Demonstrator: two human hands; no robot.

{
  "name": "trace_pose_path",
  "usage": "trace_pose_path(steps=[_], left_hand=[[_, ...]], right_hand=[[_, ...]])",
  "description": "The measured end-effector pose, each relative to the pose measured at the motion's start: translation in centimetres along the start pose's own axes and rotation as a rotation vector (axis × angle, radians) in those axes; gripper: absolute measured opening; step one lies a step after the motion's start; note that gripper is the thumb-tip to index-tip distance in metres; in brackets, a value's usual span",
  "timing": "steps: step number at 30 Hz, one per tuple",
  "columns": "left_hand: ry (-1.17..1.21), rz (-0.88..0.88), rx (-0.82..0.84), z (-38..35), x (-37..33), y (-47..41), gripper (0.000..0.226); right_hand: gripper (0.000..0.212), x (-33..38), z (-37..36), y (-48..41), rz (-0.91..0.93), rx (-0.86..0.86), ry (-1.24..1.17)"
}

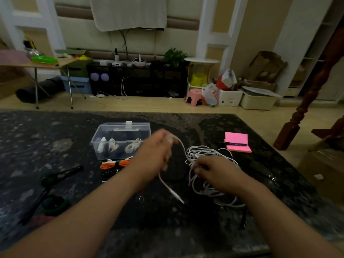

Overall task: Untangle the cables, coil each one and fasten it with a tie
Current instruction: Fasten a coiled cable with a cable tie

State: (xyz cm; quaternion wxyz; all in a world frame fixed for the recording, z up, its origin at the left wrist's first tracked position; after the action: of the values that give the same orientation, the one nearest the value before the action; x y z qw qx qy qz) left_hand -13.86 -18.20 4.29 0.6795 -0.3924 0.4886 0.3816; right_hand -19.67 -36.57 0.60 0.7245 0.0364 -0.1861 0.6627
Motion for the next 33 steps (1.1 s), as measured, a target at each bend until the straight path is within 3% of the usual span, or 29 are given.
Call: trace_pose_path(steps=[4, 8, 11, 14, 16, 19, 21, 24, 28, 33], left_hand=[[0.423, 0.084, -0.092, 2.7, -2.0, -0.4, 0.030], [0.424, 0.142, -0.055, 2.3, -1.6, 0.1, 0.037], [0.338, 0.149, -0.004, 1.6, -1.3, 0.7, 0.034], [0.342, 0.196, 0.018, 0.8, -1.2, 1.0, 0.037], [0.381, 0.260, 0.017, 0.4, -0.6, 0.9, 0.043], [0.457, 0.375, -0.011, 0.6, 1.1, 0.6, 0.044], [0.533, 0.426, -0.047, 0.9, 1.9, 0.4, 0.031], [0.725, 0.461, -0.105, 1.2, 2.2, 0.0, 0.007], [0.792, 0.439, -0.192, 1.8, 2.6, -0.2, 0.030], [0.792, 0.434, -0.265, 3.1, 3.6, -0.2, 0.031]], right_hand=[[0.023, -0.9, 5.0, -0.5, -0.127, -0.179, -0.371], [0.020, -0.8, 10.1, -0.7, -0.295, -0.407, -1.149], [0.015, 0.9, 13.2, -1.0, -0.179, -0.409, -1.498], [0.012, 3.3, 14.7, -1.1, -0.024, -0.296, -1.697], [0.008, 4.1, 13.9, -1.1, -0.003, -0.241, -1.655], [0.012, 3.1, 10.1, -1.4, -0.162, -0.226, -1.200], [0.011, 2.4, 7.4, -1.4, -0.251, -0.179, -0.964], [0.012, 2.3, 4.8, -1.1, -0.303, -0.110, -0.955], [0.010, 3.4, 3.5, -0.6, -0.288, -0.091, -0.829], [0.020, 6.7, 1.3, 0.6, -0.322, 0.093, -0.877]])
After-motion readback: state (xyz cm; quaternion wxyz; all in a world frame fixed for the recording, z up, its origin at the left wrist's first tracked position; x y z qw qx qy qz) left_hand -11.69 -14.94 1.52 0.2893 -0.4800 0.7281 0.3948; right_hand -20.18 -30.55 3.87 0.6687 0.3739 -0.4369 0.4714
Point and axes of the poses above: each hand's wrist, its own y-axis away from the middle knuckle, its own z-axis out of the back of the hand, x = y × z, the point moved 8 cm from there along -y, towards the middle knuckle, and after that the axes turned 9 degrees about -x, right-handed, at the moved point
